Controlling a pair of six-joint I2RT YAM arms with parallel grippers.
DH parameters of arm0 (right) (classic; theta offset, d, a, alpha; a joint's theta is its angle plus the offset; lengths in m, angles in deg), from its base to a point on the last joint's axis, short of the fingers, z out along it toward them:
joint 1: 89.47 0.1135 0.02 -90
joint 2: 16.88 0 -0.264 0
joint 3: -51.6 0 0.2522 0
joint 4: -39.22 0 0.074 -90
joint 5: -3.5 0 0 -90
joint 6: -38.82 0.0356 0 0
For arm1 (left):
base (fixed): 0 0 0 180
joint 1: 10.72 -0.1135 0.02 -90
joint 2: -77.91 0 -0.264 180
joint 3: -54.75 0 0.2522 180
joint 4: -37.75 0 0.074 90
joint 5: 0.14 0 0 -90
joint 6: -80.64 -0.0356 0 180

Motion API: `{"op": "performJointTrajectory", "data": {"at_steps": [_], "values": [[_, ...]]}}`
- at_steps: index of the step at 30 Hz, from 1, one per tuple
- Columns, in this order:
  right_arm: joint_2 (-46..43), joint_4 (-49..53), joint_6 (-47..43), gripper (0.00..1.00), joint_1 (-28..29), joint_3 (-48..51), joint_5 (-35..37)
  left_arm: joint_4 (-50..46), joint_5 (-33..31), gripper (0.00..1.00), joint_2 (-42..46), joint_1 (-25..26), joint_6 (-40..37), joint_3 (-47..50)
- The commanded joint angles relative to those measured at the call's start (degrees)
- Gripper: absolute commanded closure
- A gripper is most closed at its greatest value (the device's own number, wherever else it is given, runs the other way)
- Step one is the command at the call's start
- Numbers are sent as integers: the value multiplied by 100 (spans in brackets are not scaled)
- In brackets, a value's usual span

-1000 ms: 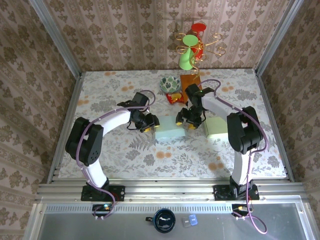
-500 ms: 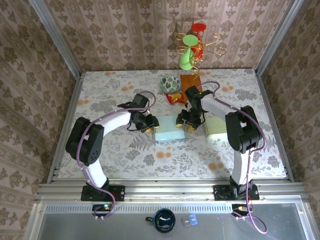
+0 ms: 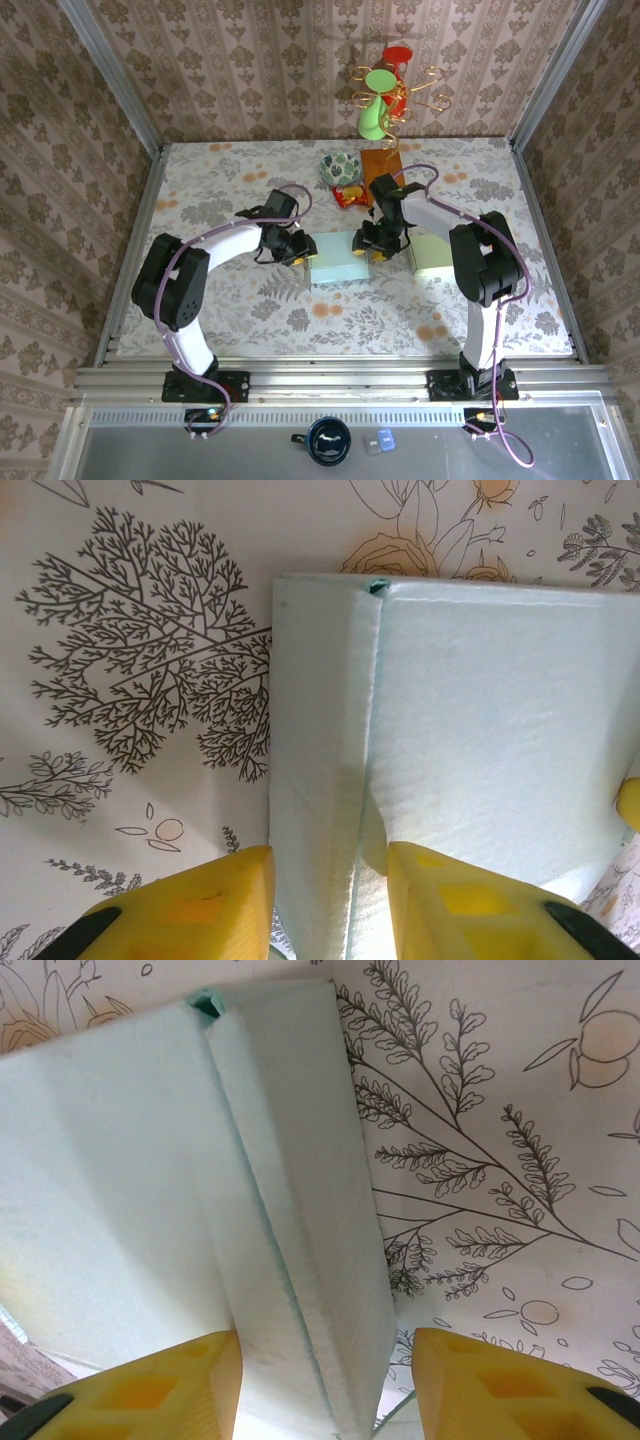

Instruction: Fold the paper box

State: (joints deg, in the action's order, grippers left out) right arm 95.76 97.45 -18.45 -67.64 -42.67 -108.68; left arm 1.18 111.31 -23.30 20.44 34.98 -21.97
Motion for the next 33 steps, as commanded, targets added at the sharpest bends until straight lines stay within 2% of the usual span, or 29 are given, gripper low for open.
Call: {"op": "performJointTrajectory", "data": {"at_steps": [1, 6, 14, 18, 20, 24, 27, 30, 33], "values": [[113, 43, -83, 52, 32, 148, -15, -69, -36, 65, -44, 22, -114, 127], [118, -25, -74, 53, 32, 253, -13, 12, 4, 69, -31, 22, -113, 177], [57, -38, -94, 64, 11, 352, -22, 212, 70, 73, 11, 31, -109, 348], [-89, -26, -113, 64, -37, 313, -81, 249, 61, 75, 31, 31, -132, 414], [-150, -19, -144, 62, -72, 287, -144, 275, 71, 75, 31, 31, -138, 418], [-214, -266, -265, 44, -186, 364, -459, 305, 67, 76, 22, 31, -188, 431], [-222, -579, -336, 35, -322, 505, -879, 328, 86, 78, 29, 30, -251, 458], [-225, -909, -362, 30, -468, 648, -1259, 362, 95, 79, 23, 20, -285, 504], [-154, -1003, -429, 29, -586, 644, -1557, 409, 105, 81, 38, 4, -301, 576]]}}
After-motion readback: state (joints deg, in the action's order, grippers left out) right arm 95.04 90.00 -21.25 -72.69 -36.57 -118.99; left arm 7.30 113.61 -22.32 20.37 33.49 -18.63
